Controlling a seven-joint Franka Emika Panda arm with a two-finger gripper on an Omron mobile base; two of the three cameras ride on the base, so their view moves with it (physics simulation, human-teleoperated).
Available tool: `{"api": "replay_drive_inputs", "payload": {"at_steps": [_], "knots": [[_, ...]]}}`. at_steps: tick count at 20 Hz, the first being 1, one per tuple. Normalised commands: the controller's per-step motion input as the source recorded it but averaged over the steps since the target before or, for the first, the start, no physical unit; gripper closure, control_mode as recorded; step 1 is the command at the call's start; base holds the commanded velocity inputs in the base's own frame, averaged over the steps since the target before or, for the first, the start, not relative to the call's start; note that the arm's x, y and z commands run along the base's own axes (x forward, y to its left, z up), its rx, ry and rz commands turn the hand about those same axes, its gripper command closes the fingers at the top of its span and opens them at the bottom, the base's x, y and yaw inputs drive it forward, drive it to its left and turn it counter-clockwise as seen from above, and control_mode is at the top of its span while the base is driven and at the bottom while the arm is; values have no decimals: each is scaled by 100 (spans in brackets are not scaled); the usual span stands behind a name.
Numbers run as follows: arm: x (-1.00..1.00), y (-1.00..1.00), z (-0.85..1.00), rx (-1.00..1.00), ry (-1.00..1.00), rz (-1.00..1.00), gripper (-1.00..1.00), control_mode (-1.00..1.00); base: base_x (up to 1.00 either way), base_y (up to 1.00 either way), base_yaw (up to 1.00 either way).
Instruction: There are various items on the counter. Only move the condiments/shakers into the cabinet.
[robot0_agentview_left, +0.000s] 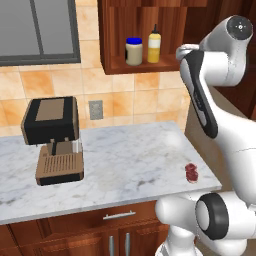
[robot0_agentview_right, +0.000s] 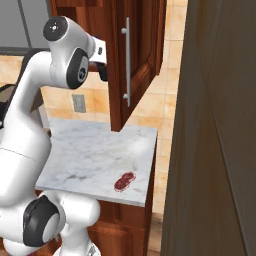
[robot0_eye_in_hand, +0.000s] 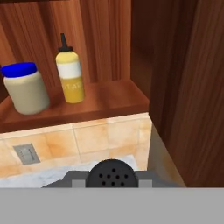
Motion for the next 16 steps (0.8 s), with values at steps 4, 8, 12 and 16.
{"api": "replay_drive_inputs", "payload": {"at_steps": [4,8,12,16], "knots": [[17,-11,18,0,-5,0,100,-100,0,0,0],[25,-5,14,0,-4,0,100,-100,0,0,0],[25,-1,14,0,-4,0,100,-100,0,0,0],[14,-2,4,0,-2,2,100,-100,0,0,0]]}}
